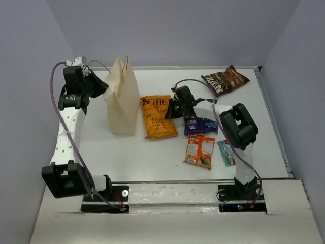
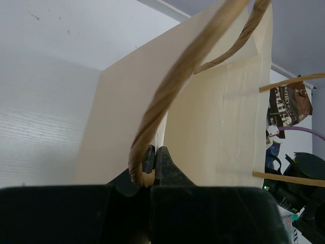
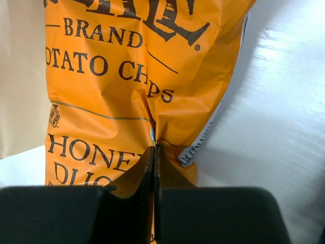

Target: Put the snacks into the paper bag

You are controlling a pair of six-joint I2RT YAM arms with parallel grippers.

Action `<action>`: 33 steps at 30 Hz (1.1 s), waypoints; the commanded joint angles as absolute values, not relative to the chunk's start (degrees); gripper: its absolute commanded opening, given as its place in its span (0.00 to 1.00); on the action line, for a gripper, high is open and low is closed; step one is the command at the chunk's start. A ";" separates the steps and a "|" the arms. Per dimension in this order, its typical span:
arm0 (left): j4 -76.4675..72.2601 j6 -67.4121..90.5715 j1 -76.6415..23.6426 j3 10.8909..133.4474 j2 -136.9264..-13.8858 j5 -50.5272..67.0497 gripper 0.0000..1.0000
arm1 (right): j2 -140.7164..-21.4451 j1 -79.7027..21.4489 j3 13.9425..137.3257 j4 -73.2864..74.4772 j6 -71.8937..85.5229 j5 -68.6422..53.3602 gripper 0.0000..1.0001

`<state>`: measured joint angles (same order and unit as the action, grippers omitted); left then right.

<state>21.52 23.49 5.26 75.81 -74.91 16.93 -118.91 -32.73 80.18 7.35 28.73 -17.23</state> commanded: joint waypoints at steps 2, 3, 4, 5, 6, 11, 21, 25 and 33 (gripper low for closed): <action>20.48 23.20 5.36 75.59 -72.25 17.05 0.00 | -115.33 -33.66 80.07 10.28 28.83 -21.26 0.01; 20.48 23.03 5.27 75.67 -72.25 16.79 0.00 | -114.44 -33.66 80.16 10.11 29.26 -21.53 0.01; 20.57 22.94 5.27 75.85 -72.16 16.70 0.00 | -113.48 -33.66 80.24 9.85 30.05 -21.53 0.01; 20.57 22.68 5.27 75.85 -72.16 16.61 0.00 | -112.42 -33.66 80.24 9.50 30.32 -21.45 0.01; 20.65 22.15 5.27 76.11 -72.16 16.26 0.00 | -109.80 -33.66 80.07 8.19 30.67 -21.01 0.01; 20.48 20.83 4.83 75.68 -72.16 15.91 0.00 | -100.03 -33.66 79.36 1.24 34.18 -19.08 0.01; 18.72 22.15 3.96 75.67 -72.60 16.35 0.00 | -98.60 -33.66 105.17 -3.60 30.51 2.78 0.01; 17.76 22.94 3.17 76.20 -73.39 16.17 0.00 | -107.47 -34.18 122.66 -8.60 28.66 9.74 0.01; 16.88 23.38 1.76 78.13 -74.88 14.24 0.00 | -127.53 -41.47 151.37 -31.75 23.82 19.32 0.01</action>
<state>19.03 22.85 2.57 75.46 -74.32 14.79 -124.53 -36.21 149.23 -14.02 27.46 12.67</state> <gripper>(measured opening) 0.069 0.014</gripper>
